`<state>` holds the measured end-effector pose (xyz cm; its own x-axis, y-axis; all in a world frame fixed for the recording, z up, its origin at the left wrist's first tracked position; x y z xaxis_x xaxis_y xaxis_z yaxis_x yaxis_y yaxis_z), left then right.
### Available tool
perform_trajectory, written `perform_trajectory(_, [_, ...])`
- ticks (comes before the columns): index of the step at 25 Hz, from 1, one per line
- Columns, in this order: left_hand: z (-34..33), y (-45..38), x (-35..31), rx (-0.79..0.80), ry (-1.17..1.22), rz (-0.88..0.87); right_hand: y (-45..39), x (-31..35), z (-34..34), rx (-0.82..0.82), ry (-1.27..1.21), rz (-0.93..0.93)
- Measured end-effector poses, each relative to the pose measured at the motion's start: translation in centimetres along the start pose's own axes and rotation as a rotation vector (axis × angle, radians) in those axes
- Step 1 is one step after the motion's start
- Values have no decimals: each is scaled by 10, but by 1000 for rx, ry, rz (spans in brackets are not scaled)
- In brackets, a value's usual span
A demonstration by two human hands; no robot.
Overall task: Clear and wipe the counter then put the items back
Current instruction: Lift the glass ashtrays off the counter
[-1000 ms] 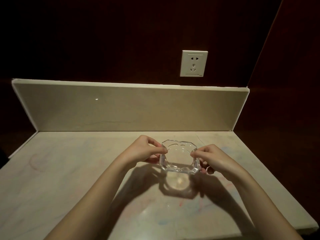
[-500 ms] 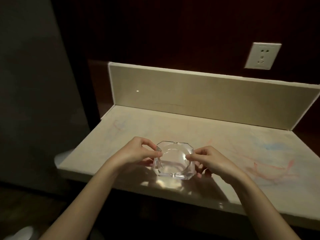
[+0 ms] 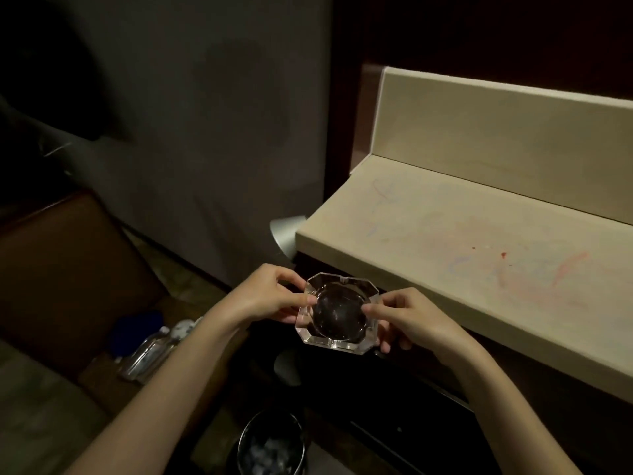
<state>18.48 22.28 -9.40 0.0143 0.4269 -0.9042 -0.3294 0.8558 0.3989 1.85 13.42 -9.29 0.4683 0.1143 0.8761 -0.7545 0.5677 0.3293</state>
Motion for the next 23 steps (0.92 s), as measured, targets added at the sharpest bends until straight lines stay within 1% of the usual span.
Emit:
perform_trajectory(4, [72, 18, 37, -58, 12, 18, -37, 21, -72, 63, 14, 16])
perform_trajectory(7, [132, 23, 62, -62, -6, 38, -67, 40, -128, 95, 29, 15])
perform_trajectory(10, [194, 20, 85, -24, -68, 73, -97, 56, -184, 85, -8, -4])
perform_trajectory(14, [282, 13, 128, -44, -109, 141, -143, 65, -270, 63, -85, -75])
perform_trajectory(19, [354, -5, 205, -55, -140, 237, -201, 43, -360, 64, -100, -174])
perform_trajectory(23, [386, -33, 293, -116, -81, 348, -251, -5, -421, 101, -46, -260])
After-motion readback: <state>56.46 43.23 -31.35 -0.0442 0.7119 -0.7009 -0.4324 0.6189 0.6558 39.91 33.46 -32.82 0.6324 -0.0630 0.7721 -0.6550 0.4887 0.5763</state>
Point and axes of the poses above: each hand's wrist, its own y-axis away from the middle knuckle, its own z-axis out of the back of the hand, x = y × z, the point moved 9 cm from there along -y, towards the middle knuckle, and after that the axes turned 1 degree about y, right-handed, at the moved point
